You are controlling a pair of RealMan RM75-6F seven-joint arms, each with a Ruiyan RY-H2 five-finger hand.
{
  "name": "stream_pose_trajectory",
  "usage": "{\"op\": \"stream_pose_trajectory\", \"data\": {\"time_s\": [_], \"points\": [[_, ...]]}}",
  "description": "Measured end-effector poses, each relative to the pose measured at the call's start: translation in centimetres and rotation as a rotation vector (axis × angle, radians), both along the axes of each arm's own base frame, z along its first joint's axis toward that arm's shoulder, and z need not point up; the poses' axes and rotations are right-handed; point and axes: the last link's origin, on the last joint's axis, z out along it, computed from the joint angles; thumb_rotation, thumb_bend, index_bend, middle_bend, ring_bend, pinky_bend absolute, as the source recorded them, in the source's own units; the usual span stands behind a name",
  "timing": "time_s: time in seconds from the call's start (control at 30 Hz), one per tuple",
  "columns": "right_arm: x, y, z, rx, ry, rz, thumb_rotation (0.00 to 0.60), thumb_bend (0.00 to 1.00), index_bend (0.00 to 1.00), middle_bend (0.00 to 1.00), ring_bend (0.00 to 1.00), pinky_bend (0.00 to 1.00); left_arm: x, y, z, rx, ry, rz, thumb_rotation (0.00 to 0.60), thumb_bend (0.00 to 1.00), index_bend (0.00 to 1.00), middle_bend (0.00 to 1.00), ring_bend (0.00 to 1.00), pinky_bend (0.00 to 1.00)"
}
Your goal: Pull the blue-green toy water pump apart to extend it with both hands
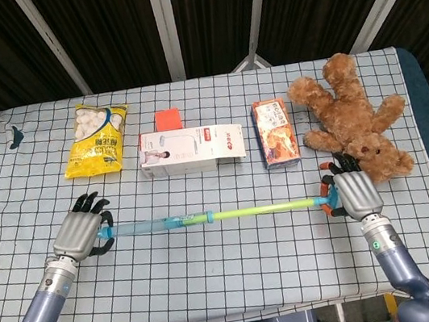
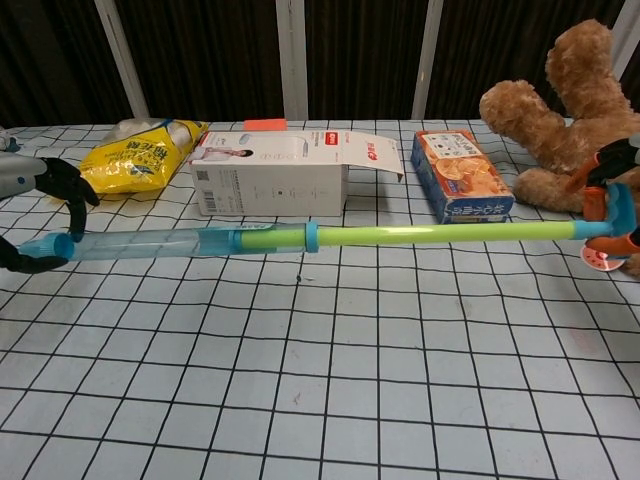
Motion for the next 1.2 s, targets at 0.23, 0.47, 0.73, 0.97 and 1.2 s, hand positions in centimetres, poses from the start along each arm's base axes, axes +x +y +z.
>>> {"op": "stream_pose_trajectory", "data": {"time_s": [0.23, 0.47, 0.73, 0.97, 1.2], "points": [[-0.2, -0.2, 0.2, -0.014, -0.001, -0.012, 0.600, 0.36, 0.66, 0.25, 0.00, 0.00, 0.2, 0.0, 0.0, -0.002, 0.001, -0.005, 0.600, 0.49, 0.53, 0.16, 0.00, 0.03], [-0.6, -0.4, 0.6, -0.024, -0.002, -0.034, 0.600, 0.36, 0.66, 0.25, 0.00, 0.00, 0.2, 0.1, 0.3, -0.002, 0.011, -0.005, 0.600, 0.49, 0.53, 0.16, 0.00, 0.03], [-1.0, -0.6, 1.1, -0.037, 0.008, -0.049, 0.600, 0.36, 0.66, 0.25, 0.00, 0.00, 0.2, 0.0, 0.4, -0.004, 0.018, -0.009, 0.600, 0.49, 0.54, 0.16, 0.00, 0.03], [-1.4, -0.7, 1.6, -0.049, 0.029, -0.052, 0.600, 0.36, 0.66, 0.25, 0.00, 0.00, 0.0, -0.2, 0.4, -0.004, 0.019, -0.007, 0.600, 0.49, 0.54, 0.16, 0.00, 0.03], [-1.7, -0.7, 1.7, -0.053, 0.051, -0.054, 0.600, 0.36, 0.66, 0.25, 0.00, 0.00, 0.0, -0.2, 0.4, -0.004, 0.017, -0.008, 0.600, 0.49, 0.54, 0.16, 0.00, 0.03]]}}
